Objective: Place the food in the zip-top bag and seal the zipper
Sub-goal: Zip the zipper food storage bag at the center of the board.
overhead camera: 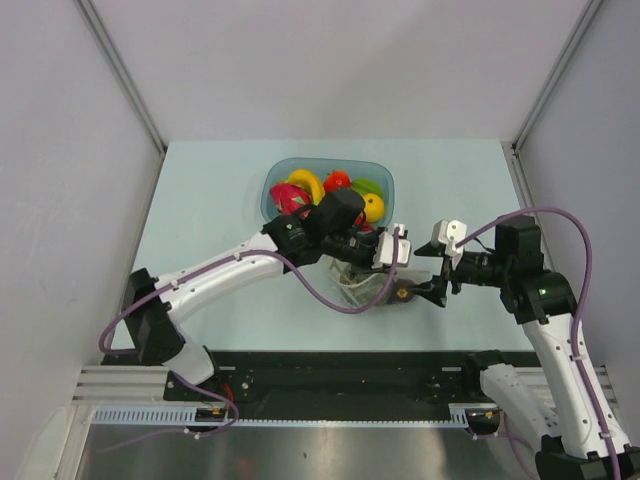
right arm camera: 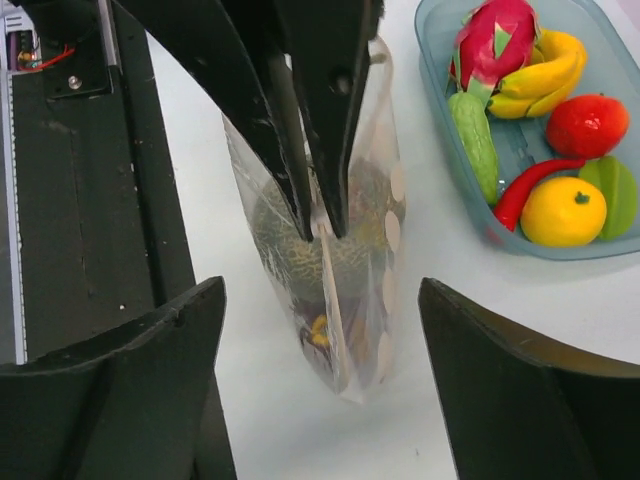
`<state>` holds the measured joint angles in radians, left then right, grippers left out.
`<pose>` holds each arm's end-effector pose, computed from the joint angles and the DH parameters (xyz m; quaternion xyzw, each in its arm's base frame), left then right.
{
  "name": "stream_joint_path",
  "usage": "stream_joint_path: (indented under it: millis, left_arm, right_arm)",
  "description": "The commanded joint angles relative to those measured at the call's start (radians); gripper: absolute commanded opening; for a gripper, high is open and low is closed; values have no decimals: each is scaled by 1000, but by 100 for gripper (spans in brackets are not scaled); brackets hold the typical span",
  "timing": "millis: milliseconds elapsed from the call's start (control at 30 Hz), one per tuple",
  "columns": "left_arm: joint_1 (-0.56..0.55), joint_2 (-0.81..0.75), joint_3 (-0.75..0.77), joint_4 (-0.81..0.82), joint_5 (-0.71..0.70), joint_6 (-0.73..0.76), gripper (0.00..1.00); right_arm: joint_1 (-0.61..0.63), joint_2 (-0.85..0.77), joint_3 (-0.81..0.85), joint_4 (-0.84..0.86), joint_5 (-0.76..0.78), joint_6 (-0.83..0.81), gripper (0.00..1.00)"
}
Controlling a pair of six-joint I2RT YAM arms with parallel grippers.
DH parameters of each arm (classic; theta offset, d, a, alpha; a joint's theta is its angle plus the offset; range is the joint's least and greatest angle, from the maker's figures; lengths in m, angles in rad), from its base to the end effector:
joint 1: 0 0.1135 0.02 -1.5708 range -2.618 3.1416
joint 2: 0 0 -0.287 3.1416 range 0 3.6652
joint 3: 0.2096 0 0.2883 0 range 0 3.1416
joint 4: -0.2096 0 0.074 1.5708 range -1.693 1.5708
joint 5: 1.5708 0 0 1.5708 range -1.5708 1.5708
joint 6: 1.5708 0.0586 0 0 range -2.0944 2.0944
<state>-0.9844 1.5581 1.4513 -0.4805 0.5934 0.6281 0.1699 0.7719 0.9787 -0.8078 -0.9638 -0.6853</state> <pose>0.1969 -0.3556 0.3621 0.7039 0.4839 -0.3337 0.3987 0.1561 0.0756 0.3695 -0.5217 0.6238 0.2912 0.5039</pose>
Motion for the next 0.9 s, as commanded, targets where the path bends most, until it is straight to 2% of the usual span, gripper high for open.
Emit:
stream_joint_path:
  millis: [0, 100, 233, 333, 467, 600, 867]
  left_arm:
    - [-22, 7, 61, 39, 60, -8, 0]
    - [-26, 10, 61, 46, 45, -25, 0]
    - [-26, -4, 41, 51, 34, -30, 0]
    - [-26, -10, 31, 56, 34, -39, 2]
    - [-26, -9, 34, 37, 10, -44, 6]
    - [-1, -50, -8, 6, -46, -41, 8]
    - [99, -185, -193, -10, -110, 10, 10]
  right_arm:
    - [46, -19, 17, 4, 74, -88, 75]
    - [74, 1, 17, -13, 112, -108, 58]
    - [83, 13, -3, -36, 141, -131, 53]
    - [95, 9, -21, -4, 165, -119, 42]
    - [123, 21, -31, 13, 210, -66, 0]
    - [117, -23, -44, 4, 261, -37, 0]
    - [92, -117, -97, 1, 267, 1, 0]
